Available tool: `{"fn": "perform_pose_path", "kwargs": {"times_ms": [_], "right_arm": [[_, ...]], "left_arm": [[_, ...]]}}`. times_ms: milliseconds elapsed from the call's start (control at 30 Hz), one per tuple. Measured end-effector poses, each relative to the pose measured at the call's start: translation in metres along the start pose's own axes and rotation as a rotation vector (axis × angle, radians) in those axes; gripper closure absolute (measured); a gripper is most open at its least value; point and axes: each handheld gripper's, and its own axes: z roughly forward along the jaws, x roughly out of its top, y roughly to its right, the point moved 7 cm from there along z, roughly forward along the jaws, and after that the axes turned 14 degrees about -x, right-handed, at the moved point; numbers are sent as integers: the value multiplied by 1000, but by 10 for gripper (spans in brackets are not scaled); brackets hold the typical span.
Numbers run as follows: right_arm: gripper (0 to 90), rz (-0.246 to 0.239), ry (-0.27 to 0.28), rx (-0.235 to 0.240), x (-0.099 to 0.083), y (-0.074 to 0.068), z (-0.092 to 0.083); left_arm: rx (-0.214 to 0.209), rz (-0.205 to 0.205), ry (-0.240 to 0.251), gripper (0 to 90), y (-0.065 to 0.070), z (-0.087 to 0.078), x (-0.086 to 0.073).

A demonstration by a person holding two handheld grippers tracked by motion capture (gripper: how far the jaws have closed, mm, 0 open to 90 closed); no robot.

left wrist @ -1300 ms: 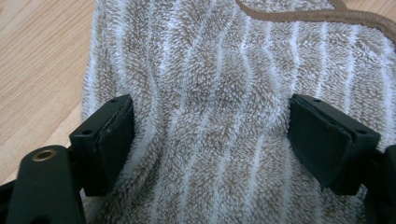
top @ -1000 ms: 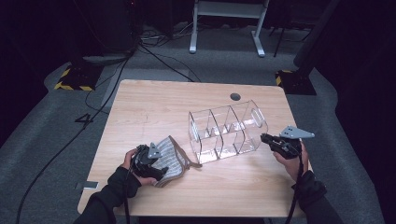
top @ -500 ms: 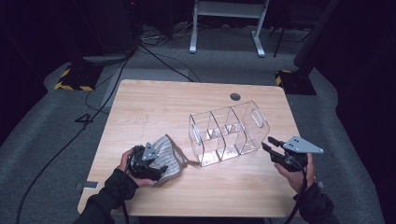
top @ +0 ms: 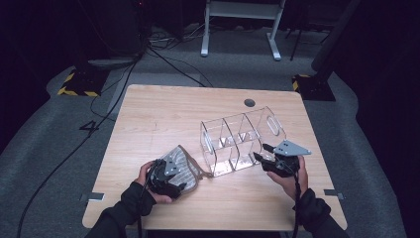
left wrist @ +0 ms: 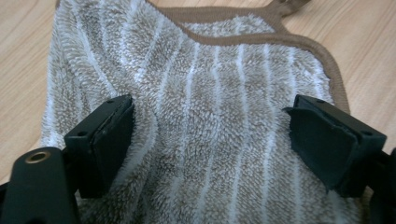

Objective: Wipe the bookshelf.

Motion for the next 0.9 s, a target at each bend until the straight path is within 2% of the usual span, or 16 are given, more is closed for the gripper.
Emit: {"fn": "perform_pose_path", "kwargs": {"times_ms": [67,100,200,267,367,433,533,633,700,767,833,900], "right_arm": [[523,-5,-4,1,2,-2,7],[527,0,-5,11,3,-3,11],[542,10,-11,1,4,-2,21],[610,-12,-13,-21,4,-1,25],[703,1,-14,-39,4,3,31],[718,-1,-17,-42,4,4,33],[744,-11,-21,-55,5,5,35],[805,-27,-19,-60,5,6,37],[843,-34,-19,-47,5,5,37],[847,-19,-19,5,5,2,35],[842,-29,-24,-11,6,-1,35],[848,-26,-25,-4,6,-1,35]], "left_arm": [[2,-12,-12,147,-3,2,-1],[-6,-15,-15,141,-3,2,-2],[-29,-19,-19,142,-5,4,-2],[-31,-16,-26,146,-5,3,-2],[-28,-9,-36,157,-4,3,-1],[-28,-12,-34,172,-4,3,-1],[-34,-13,-31,245,-6,2,0],[-33,-2,-27,422,-8,1,3],[-32,12,-12,542,-6,1,5],[-35,48,-3,611,0,0,7],[-66,103,16,665,12,-4,10],[-99,164,51,680,29,-9,16]]}}
